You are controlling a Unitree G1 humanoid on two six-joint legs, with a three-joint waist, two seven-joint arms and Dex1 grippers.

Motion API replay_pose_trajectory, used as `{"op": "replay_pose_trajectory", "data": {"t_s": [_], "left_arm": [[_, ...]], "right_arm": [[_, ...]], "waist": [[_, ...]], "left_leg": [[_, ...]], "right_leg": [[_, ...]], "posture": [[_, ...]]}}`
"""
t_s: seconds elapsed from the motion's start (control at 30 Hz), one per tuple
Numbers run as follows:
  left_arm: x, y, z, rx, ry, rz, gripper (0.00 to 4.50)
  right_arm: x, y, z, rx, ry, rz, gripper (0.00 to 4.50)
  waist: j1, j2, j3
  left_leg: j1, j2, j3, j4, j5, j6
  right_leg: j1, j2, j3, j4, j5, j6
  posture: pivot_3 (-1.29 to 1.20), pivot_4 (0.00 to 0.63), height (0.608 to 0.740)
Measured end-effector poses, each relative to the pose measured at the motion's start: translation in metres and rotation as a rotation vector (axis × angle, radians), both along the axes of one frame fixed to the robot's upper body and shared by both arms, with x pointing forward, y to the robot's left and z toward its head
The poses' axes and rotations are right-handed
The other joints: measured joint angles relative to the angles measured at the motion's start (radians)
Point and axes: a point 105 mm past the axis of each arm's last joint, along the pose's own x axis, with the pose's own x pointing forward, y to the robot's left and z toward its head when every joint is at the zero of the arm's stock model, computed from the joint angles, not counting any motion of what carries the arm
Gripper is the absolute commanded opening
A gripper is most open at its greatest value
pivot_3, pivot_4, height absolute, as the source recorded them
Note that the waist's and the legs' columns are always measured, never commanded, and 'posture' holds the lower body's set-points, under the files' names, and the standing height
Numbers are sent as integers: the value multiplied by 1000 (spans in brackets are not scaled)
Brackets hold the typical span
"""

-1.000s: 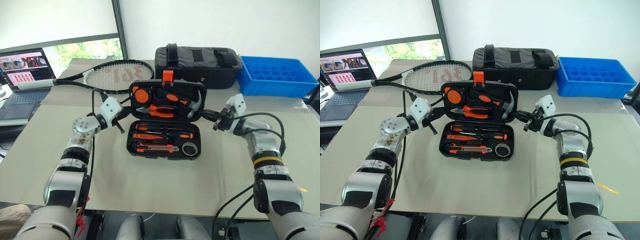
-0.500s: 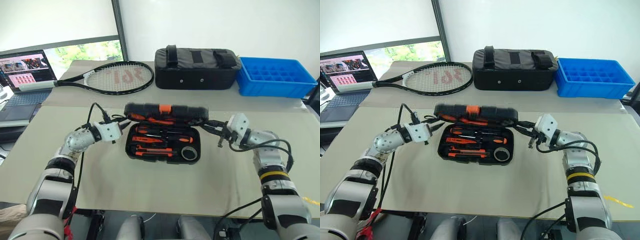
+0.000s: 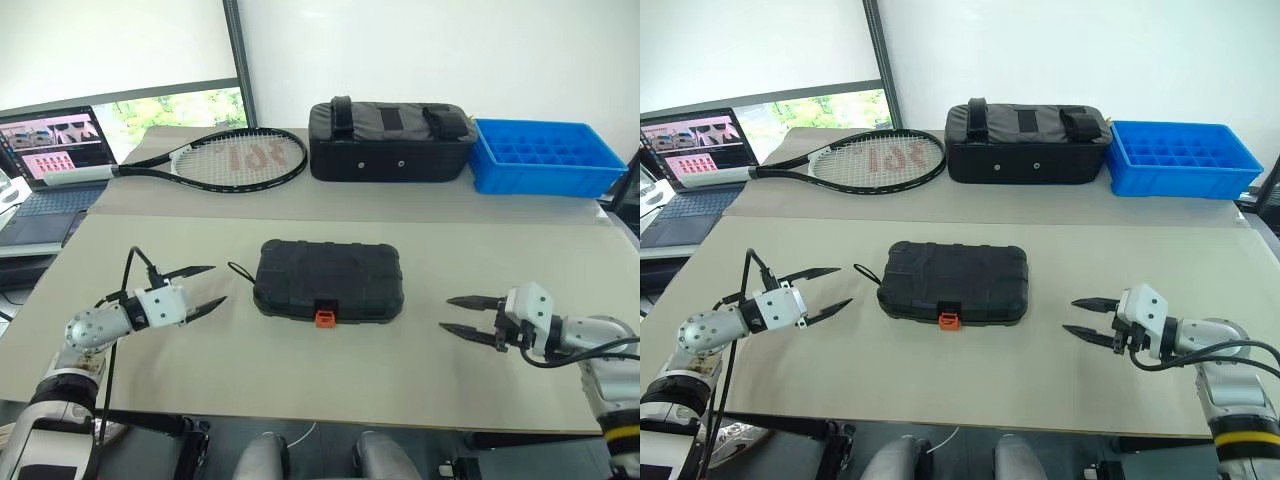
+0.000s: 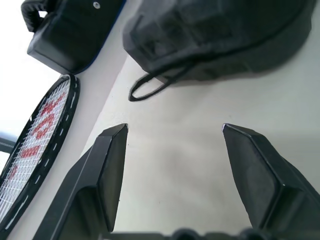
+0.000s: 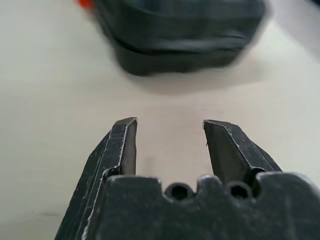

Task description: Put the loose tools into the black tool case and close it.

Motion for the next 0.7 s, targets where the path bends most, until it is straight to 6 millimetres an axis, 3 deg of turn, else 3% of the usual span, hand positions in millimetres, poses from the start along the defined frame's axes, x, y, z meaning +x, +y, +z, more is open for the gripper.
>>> {"op": "replay_pose_trajectory", "data": {"t_s": [0.07,0.17,0.3,0.37,0.47,0.53,0.7], "left_arm": [[12,-1,13,-77,25,33,3231],[33,-27,48,-232,78,-13,3231],[37,-61,90,-281,160,-156,3231],[32,-73,95,-265,224,-221,3231],[21,-94,87,-168,367,-337,3231],[19,-100,84,-125,412,-363,3231],[20,-112,64,-42,469,-388,3231]], "right_arm": [[-12,14,0,6,76,58,2478],[-25,43,-1,29,169,157,2478],[-31,73,-9,30,214,257,2478],[-29,83,-14,14,208,286,2478],[11,103,-9,20,43,229,2478],[37,103,-8,-1,-36,156,2478],[102,61,5,-52,-219,-160,2478]], "waist": [[1,-2,0],[3,-3,0],[-5,-3,0],[-6,-3,0],[-10,-3,1],[-9,-4,2],[-1,-3,2]], "left_leg": [[0,1,-1,1,1,1],[-2,0,-2,4,1,1],[-4,0,-3,5,0,2],[-4,0,-3,5,0,2],[-4,-1,-4,6,0,2],[-3,0,-4,8,0,2],[-5,-1,-4,9,0,2]], "right_leg": [[0,2,0,0,-1,2],[0,3,-1,0,-3,6],[0,4,0,-2,-3,6],[0,4,0,-2,-3,6],[-1,5,1,-1,-3,6],[-1,5,1,-1,-3,6],[-1,4,1,-1,1,-1]], "posture": [[0,150,707],[0,150,707],[0,150,707],[0,150,707],[0,150,707],[0,150,707],[0,150,707]]}}
